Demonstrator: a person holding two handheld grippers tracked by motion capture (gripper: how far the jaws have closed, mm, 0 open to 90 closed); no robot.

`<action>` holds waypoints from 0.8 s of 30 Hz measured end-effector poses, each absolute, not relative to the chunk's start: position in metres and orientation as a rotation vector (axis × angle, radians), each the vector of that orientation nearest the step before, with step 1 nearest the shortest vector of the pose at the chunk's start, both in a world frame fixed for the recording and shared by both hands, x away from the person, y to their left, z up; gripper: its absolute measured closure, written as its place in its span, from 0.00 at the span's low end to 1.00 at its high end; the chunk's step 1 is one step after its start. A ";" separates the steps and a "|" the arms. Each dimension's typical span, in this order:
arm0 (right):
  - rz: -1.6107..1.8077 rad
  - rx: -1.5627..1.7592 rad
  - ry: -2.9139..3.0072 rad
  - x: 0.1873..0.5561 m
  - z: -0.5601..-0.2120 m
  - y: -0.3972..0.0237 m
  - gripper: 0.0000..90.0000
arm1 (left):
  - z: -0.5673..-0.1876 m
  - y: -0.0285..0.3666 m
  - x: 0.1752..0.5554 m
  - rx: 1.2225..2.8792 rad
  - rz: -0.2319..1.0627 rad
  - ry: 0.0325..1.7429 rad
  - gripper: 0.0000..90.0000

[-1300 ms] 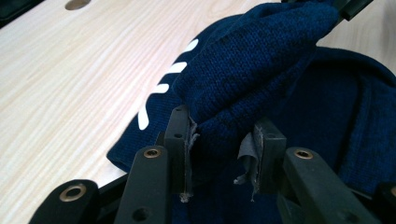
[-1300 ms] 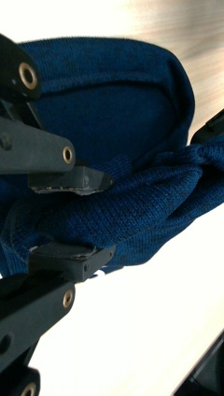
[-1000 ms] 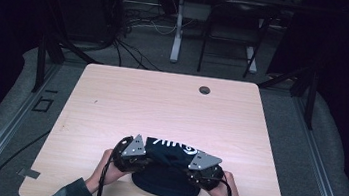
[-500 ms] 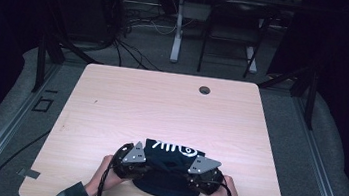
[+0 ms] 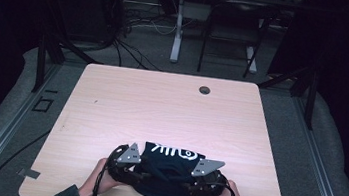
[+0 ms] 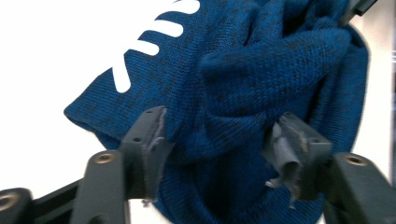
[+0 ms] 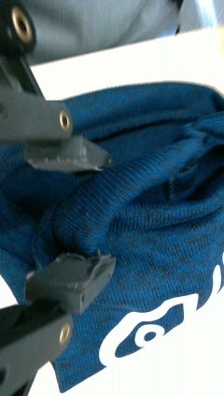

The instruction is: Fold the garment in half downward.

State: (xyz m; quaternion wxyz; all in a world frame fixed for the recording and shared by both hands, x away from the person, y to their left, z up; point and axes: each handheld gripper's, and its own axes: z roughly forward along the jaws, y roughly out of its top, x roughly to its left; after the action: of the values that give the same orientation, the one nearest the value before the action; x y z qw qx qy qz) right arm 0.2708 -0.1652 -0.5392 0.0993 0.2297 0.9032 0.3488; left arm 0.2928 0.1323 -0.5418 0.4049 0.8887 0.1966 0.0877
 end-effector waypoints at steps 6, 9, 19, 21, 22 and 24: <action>1.185 0.767 2.632 0.264 -0.524 -0.181 0.43 | -0.521 0.149 0.286 2.152 0.205 0.505 0.36; 1.246 0.847 2.546 0.266 -0.520 -0.188 0.43 | -0.512 0.153 0.286 2.092 0.299 0.531 0.35; 1.142 1.004 2.430 0.287 -0.534 -0.171 0.42 | -0.541 0.127 0.310 2.183 0.342 0.606 0.34; 1.158 1.033 2.425 0.290 -0.537 -0.171 0.42 | -0.546 0.124 0.308 2.214 0.339 0.600 0.35; 1.139 1.036 2.427 0.290 -0.539 -0.170 0.42 | -0.548 0.123 0.307 2.227 0.345 0.598 0.35; 1.098 1.029 2.449 0.291 -0.542 -0.169 0.42 | -0.550 0.122 0.306 2.247 0.354 0.589 0.35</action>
State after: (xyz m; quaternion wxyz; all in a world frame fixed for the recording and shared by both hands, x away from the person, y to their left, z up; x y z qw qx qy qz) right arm 0.2908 -0.1691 -0.5420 0.1330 0.3548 0.8444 0.3787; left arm 0.3058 0.1217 -0.5503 0.3856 0.8823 0.2313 0.1391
